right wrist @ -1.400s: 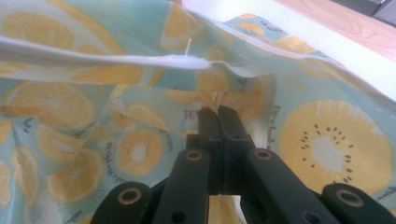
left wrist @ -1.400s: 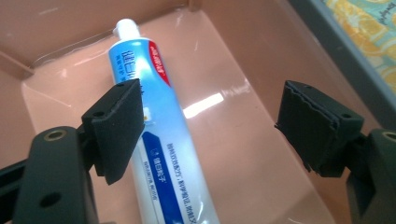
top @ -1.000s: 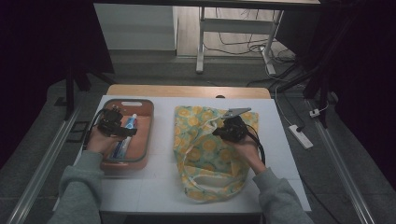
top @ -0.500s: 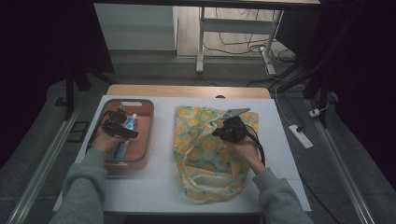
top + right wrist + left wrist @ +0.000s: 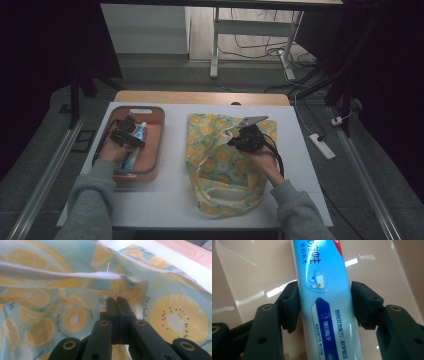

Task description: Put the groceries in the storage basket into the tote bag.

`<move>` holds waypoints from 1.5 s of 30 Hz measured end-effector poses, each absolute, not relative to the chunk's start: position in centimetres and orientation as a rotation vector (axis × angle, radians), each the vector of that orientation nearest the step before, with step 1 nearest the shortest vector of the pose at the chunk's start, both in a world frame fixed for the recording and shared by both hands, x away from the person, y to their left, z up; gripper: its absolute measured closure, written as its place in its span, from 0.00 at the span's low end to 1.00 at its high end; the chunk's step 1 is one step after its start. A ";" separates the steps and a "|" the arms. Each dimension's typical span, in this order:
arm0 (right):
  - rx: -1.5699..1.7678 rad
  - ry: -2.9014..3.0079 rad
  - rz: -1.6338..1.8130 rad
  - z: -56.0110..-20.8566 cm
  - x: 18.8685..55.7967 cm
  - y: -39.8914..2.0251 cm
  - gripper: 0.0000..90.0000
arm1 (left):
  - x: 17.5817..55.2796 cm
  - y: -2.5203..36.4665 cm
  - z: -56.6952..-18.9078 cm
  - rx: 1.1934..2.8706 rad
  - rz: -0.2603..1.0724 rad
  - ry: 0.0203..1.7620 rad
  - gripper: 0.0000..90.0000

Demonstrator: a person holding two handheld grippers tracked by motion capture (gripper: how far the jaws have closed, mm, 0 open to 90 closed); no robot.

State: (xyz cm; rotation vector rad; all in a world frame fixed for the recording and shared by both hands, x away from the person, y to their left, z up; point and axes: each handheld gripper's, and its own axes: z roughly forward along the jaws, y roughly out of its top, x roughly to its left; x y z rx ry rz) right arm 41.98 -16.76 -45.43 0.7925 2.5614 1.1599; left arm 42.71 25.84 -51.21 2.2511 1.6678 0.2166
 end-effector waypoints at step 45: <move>0.801 2.553 1.157 -45.4 42.0 -17.1 0.99 | 38.1 30.0 -42.5 1.888 0.311 1.367 0.83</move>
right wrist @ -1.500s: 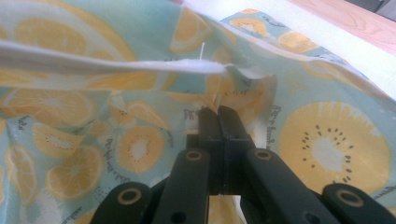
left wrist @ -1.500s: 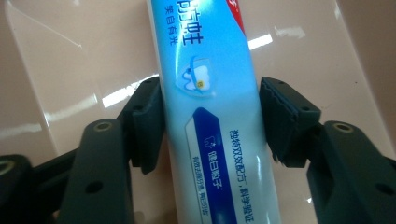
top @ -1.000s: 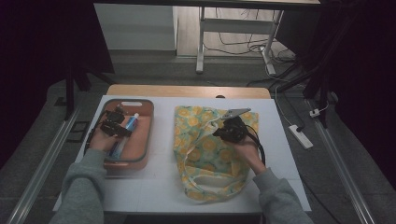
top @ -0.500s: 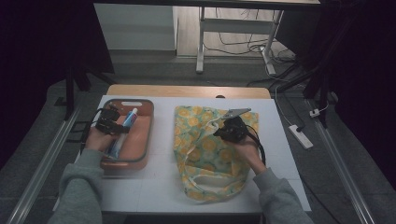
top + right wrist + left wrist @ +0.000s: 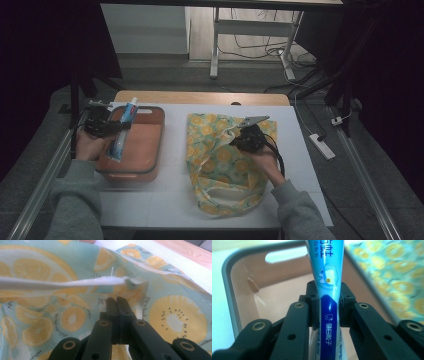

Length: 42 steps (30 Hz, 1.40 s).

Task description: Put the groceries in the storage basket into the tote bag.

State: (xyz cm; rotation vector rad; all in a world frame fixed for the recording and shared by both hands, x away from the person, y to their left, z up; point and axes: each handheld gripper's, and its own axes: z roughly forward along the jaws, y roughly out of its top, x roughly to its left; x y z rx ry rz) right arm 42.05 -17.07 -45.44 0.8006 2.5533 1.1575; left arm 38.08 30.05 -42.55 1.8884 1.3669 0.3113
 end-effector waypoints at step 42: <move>0.800 2.547 1.162 -45.3 42.1 -17.1 0.99 | 32.9 15.1 -37.9 2.012 0.000 0.679 0.83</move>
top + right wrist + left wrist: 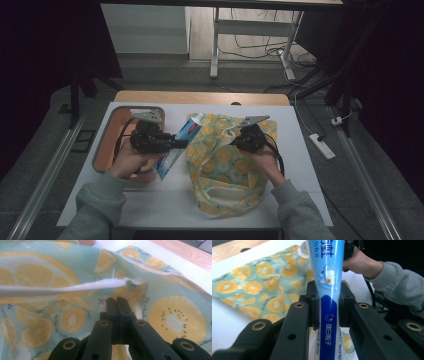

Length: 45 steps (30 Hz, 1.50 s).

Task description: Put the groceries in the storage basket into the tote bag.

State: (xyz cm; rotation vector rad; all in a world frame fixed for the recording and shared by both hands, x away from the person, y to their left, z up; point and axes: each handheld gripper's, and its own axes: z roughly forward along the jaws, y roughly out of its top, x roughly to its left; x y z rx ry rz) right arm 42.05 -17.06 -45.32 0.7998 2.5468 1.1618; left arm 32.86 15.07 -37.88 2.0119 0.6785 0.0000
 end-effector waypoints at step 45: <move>0.815 2.505 1.271 -43.9 41.8 -17.6 1.00 | 32.7 3.4 -43.9 2.365 -0.109 0.609 0.83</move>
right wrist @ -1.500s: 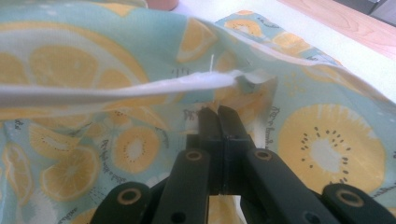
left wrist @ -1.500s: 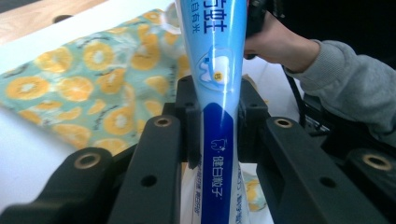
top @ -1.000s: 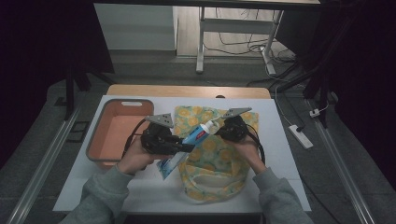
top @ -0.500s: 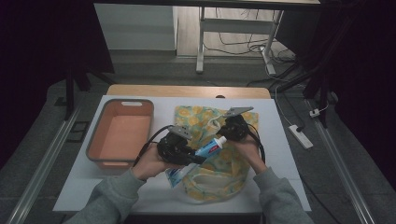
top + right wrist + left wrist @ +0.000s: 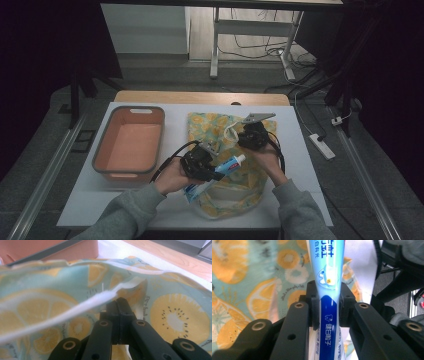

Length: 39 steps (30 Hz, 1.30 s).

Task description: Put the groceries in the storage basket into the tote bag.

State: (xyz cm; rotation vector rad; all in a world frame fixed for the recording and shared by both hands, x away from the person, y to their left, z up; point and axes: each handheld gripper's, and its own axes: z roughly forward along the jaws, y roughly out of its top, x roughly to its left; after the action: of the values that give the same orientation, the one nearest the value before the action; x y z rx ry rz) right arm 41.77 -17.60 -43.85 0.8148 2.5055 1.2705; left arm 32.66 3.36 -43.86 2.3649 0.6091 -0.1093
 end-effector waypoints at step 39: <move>0.741 2.469 1.394 -41.7 38.4 -16.9 1.00 | 38.2 2.6 -45.4 2.230 -0.209 0.832 0.83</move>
State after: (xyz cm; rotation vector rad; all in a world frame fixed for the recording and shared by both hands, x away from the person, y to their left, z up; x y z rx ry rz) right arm 38.37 -16.86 -41.70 0.7409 2.4692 1.3937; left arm 38.23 2.58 -45.35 2.2297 0.8321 -0.2088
